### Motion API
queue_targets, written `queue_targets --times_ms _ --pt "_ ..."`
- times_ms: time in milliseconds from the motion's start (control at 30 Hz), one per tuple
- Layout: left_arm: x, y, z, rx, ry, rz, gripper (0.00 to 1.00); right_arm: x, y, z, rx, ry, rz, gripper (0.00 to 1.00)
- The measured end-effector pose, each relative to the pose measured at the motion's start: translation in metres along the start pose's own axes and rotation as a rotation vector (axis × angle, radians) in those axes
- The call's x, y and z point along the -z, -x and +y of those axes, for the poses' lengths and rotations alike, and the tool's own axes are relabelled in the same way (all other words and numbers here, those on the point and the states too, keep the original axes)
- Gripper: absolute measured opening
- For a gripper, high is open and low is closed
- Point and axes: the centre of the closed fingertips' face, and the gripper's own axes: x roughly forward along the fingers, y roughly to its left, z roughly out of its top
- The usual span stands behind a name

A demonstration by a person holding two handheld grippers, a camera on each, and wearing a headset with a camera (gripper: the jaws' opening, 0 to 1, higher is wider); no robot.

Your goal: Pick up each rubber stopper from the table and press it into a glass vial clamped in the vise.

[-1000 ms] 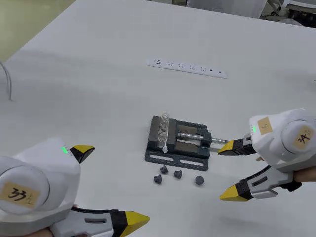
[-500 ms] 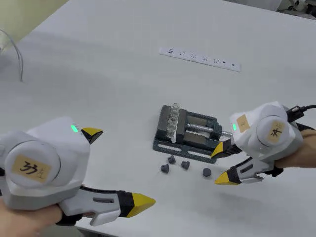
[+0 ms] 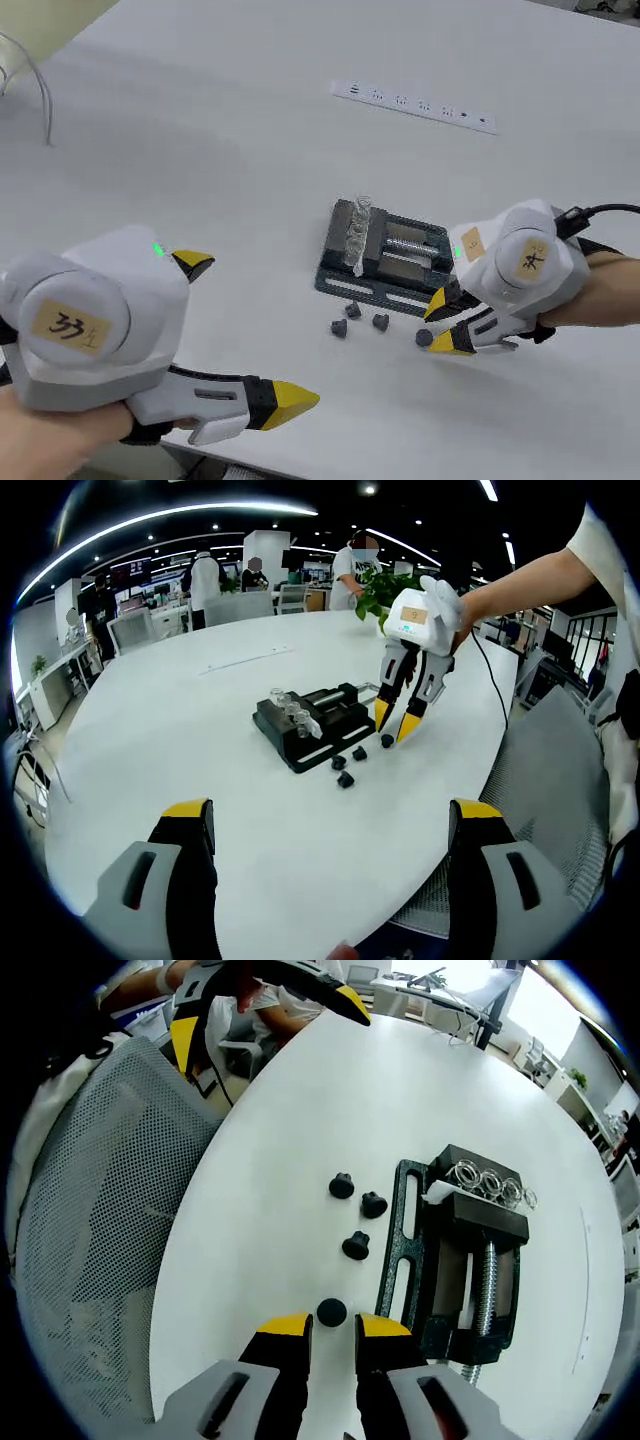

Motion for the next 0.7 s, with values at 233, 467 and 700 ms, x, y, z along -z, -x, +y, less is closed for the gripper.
queue_targets --times_ms 233,467,700 --pt "0.0001 0.0005 0.0023 0.003 0.003 0.002 0.96 -0.0021 -0.0013 0.0009 -0.014 0.016 0.008 0.10" --pt "0.0007 0.0009 0.0030 0.004 0.008 -0.001 0.96 -0.0013 -0.0017 0.0021 -0.018 0.028 0.021 0.09" --pt "0.0025 0.0004 0.0015 0.007 0.015 0.001 0.95 -0.0011 -0.0015 0.0029 -0.021 0.042 0.029 0.08"
